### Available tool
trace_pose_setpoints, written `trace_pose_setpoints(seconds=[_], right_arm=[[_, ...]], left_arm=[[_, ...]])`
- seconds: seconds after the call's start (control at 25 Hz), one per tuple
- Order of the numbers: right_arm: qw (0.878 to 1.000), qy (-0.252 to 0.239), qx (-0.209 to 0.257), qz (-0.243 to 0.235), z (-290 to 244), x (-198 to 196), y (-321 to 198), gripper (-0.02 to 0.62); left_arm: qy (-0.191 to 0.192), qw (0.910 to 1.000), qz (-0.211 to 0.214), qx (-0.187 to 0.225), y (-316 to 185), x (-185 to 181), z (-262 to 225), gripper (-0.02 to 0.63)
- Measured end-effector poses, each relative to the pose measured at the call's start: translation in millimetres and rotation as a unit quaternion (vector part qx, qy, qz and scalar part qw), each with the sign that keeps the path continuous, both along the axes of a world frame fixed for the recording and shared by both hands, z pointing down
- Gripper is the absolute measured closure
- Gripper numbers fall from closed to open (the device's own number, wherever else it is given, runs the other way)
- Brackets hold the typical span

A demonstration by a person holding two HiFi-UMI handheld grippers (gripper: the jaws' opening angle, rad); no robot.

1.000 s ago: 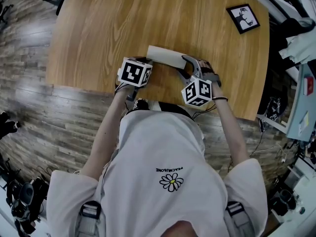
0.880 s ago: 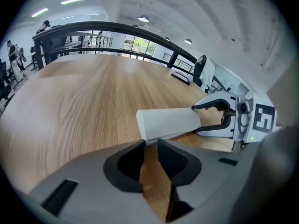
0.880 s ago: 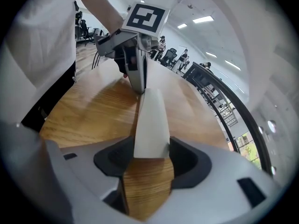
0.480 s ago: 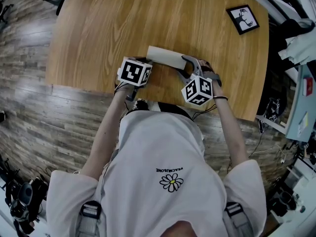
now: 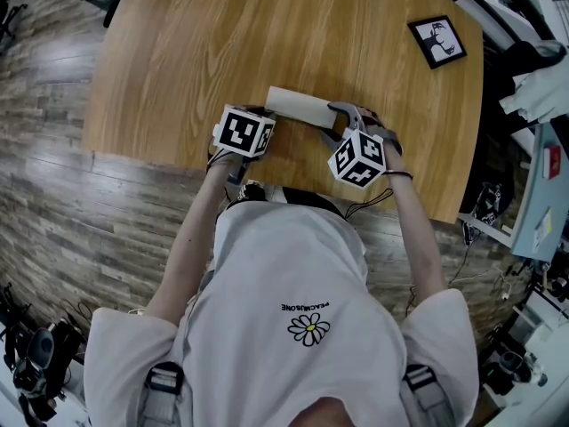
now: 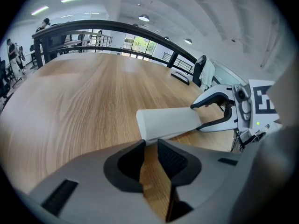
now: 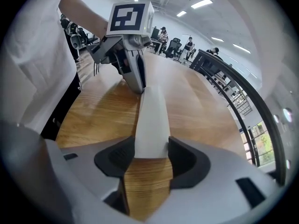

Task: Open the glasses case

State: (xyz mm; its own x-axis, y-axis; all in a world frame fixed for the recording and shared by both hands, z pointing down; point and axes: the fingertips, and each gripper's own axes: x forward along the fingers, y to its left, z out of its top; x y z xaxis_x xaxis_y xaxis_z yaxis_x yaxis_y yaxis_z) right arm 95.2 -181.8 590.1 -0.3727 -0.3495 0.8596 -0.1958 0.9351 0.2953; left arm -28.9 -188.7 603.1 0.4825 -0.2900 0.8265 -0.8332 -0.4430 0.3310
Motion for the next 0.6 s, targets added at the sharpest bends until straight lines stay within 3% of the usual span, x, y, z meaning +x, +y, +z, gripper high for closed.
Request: trace_pose_setpoints(seconds=[0.32, 0.48, 0.6], right_arm=[[0.998, -0.024, -0.043, 0.025, -12.1, -1.0, -2.6, 0.396], [0.997, -0.048, -0.045, 0.047, -28.1, -0.4, -7.1, 0.516], [0.997, -0.050, -0.012, 0.053, -36.4, 1.4, -18.0, 0.548]], left_arm=[[-0.004, 1.0000, 0.003, 0.001, -0.1, -1.2, -0.2, 0.506], [-0.004, 1.0000, 0.004, 0.004, -0.3, -1.0, 0.0, 0.506], [-0.005, 1.0000, 0.003, 0.005, -0.7, -1.3, -0.3, 0.506]])
